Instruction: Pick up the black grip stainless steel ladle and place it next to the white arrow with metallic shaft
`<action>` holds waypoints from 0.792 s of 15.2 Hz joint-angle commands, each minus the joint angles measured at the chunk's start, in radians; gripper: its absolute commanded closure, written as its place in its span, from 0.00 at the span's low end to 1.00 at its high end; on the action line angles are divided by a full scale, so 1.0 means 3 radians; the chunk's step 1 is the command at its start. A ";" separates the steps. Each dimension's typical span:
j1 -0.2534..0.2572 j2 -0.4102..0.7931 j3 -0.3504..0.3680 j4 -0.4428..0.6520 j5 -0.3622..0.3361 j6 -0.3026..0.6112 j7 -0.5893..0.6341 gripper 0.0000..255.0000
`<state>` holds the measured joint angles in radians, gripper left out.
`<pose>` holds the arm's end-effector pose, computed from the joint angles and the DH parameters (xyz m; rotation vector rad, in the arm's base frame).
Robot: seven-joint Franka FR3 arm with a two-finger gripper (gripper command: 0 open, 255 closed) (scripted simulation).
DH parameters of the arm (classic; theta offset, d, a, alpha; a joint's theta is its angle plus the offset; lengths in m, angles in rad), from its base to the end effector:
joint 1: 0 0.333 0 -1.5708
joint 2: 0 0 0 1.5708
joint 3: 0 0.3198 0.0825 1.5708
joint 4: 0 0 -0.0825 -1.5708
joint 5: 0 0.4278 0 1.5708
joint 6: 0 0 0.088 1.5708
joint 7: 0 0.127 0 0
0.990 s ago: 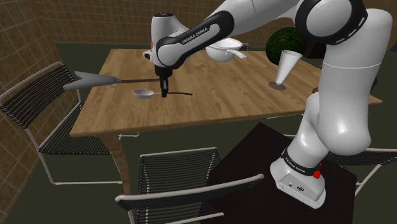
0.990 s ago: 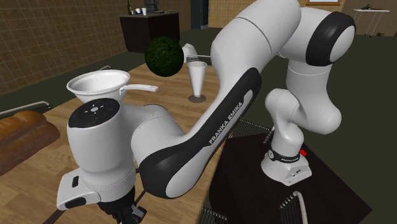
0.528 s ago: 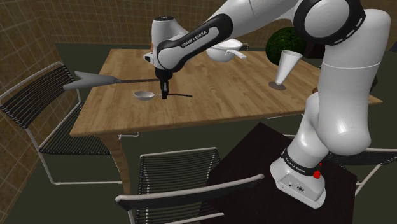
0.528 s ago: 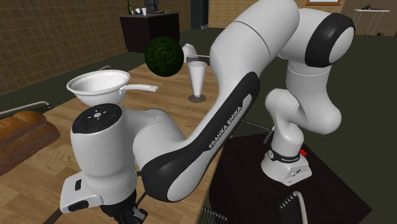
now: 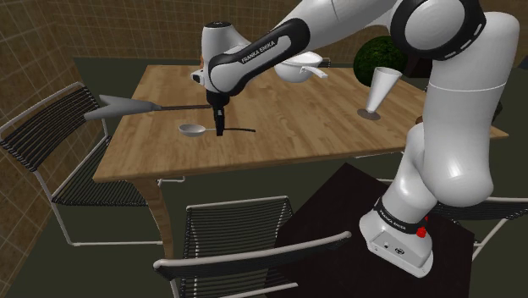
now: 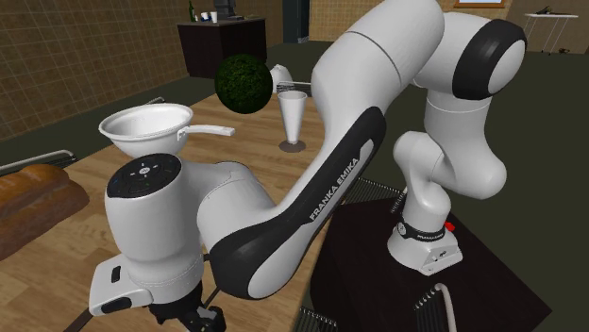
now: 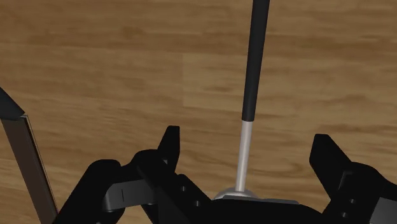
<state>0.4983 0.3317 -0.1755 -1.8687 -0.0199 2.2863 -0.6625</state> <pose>0.6390 0.2181 0.3076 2.6722 1.4766 0.1179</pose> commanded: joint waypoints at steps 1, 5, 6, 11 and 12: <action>0.0009 -0.0065 -0.0003 0.0025 -0.0011 -0.0090 0.0007 0.00; 0.0031 -0.0229 -0.0008 0.0120 -0.0040 -0.0347 0.0026 0.00; 0.0031 -0.0229 -0.0008 0.0119 -0.0040 -0.0347 0.0026 0.00; 0.0031 -0.0229 -0.0008 0.0120 -0.0040 -0.0347 0.0026 0.00; 0.0031 -0.0229 -0.0008 0.0120 -0.0040 -0.0347 0.0026 0.00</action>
